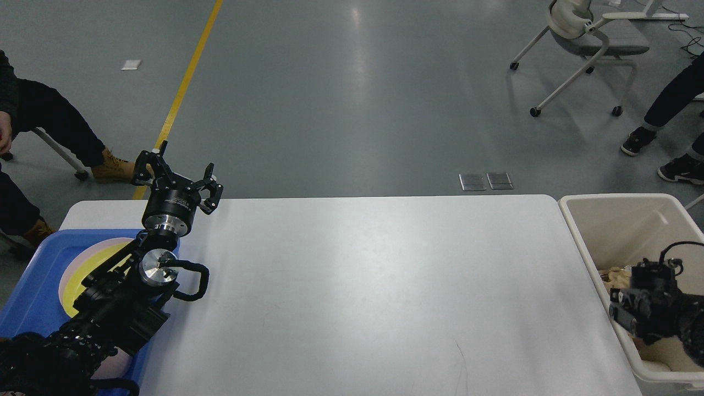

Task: Tidy desktop
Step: 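Lower the right gripper into the bin and release the can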

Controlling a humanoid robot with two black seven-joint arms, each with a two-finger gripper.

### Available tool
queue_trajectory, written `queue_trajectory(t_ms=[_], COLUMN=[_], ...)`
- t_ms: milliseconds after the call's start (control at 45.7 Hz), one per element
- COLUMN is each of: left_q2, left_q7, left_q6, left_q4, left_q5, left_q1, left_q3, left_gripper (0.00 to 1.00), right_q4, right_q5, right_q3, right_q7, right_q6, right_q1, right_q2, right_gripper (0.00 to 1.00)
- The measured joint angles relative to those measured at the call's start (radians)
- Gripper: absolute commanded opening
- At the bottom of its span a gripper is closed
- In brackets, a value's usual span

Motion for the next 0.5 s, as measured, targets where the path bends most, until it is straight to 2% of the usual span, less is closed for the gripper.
queue_trajectory(t_ms=[241, 503], left_q2=[0.0, 0.0], left_q7=[0.0, 0.0], left_q6=[0.0, 0.0], left_q4=[0.0, 0.0], left_q5=[0.0, 0.0], left_q1=[0.0, 0.0], left_q3=[0.0, 0.0], left_gripper=[0.96, 0.96], right_q4=[0.081, 0.099], right_q5=[0.02, 0.025], right_q3=[0.2, 0.361], right_q7=[-0.003, -0.002], right_q6=[0.072, 0.091], right_q1=[0.335, 0.511], right_q2=[-0.211, -0.233], right_gripper=[1.0, 1.0])
